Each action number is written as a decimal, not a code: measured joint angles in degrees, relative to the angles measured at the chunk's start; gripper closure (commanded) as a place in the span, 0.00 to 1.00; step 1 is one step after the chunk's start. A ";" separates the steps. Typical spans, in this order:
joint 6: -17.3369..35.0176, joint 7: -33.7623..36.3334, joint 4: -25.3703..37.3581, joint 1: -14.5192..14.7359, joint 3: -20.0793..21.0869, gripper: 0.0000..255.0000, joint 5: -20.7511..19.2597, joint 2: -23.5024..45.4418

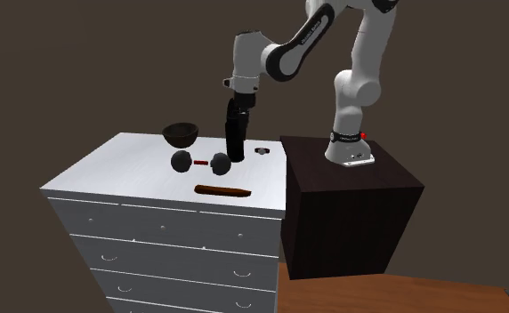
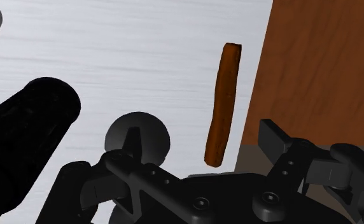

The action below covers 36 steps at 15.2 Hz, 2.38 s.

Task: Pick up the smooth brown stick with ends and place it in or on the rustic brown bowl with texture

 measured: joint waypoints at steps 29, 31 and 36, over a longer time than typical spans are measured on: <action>14.70 23.13 22.20 8.45 -4.41 0.00 -18.58 41.33; 14.70 23.13 22.20 8.45 -4.41 1.00 -18.58 41.33; 14.42 23.14 22.21 8.35 -4.54 1.00 -18.59 41.15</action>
